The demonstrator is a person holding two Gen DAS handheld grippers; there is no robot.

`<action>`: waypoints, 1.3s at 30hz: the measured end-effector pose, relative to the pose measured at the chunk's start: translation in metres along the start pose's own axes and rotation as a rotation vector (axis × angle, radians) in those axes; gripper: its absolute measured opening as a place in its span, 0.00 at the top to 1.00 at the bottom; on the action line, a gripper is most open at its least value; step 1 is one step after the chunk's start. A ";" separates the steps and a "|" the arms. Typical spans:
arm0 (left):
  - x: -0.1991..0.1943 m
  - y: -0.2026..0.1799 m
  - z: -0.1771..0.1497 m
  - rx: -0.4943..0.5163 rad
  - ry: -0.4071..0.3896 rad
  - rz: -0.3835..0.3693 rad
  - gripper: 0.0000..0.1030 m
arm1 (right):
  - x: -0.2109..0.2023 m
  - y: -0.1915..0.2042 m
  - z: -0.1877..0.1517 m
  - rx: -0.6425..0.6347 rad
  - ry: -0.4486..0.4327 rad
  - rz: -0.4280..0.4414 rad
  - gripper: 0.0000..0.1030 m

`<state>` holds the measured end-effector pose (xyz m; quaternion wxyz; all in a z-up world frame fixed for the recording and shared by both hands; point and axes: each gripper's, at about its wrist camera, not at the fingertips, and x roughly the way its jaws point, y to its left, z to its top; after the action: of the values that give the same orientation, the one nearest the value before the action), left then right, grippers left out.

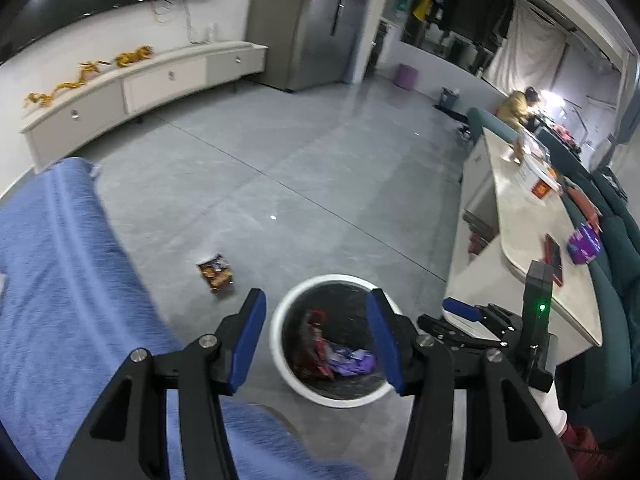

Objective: Collect trash
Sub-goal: 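Move both tools back toward the rug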

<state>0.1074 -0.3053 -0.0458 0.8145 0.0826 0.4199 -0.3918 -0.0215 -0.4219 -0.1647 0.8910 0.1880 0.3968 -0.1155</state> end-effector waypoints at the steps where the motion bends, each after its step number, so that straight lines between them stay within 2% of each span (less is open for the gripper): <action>1: -0.004 0.009 -0.001 -0.008 -0.010 0.020 0.51 | 0.003 0.002 0.000 -0.002 0.003 0.004 0.43; 5: -0.017 0.044 -0.005 -0.063 -0.043 0.083 0.51 | 0.031 0.017 0.012 -0.020 0.036 0.039 0.43; 10: -0.038 0.093 -0.007 -0.137 -0.094 0.183 0.51 | 0.091 0.046 0.044 -0.067 0.102 0.107 0.41; 17: -0.068 0.144 0.000 -0.190 -0.153 0.333 0.51 | 0.217 0.096 0.107 -0.119 0.229 0.196 0.37; 24: -0.093 0.194 -0.012 -0.273 -0.136 0.477 0.51 | 0.350 0.129 0.137 -0.008 0.371 0.213 0.36; 28: -0.117 0.216 -0.025 -0.306 -0.090 0.585 0.51 | 0.409 0.131 0.141 0.098 0.412 0.180 0.32; 31: -0.150 0.234 -0.028 -0.370 -0.057 0.647 0.51 | 0.452 0.126 0.131 0.184 0.447 0.153 0.29; 39: -0.224 0.260 -0.003 -0.531 -0.023 0.815 0.51 | 0.533 0.098 0.097 0.357 0.547 0.060 0.25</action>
<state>0.2129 -0.0001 0.0688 0.8992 0.0253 0.4297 0.0786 0.4285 -0.4055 -0.4813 0.7074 0.3770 0.5891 -0.1024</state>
